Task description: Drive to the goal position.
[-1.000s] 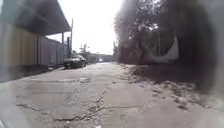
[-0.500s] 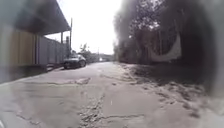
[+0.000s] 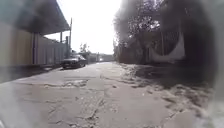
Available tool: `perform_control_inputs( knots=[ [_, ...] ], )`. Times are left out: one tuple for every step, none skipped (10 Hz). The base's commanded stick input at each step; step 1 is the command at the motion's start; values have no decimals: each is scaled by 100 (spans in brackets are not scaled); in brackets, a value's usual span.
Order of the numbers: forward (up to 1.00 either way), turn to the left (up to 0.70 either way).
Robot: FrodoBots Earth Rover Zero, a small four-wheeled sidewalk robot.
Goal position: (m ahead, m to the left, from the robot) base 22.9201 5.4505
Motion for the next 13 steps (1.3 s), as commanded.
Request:
perform_control_inputs(
  knots=[
    [50,0],
    [50,0],
    [50,0],
    [50,0],
    [50,0],
    [50,0],
    [50,0],
    [50,0],
    [50,0],
    [50,0],
    [50,0],
    [50,0],
    [50,0]
  ],
)
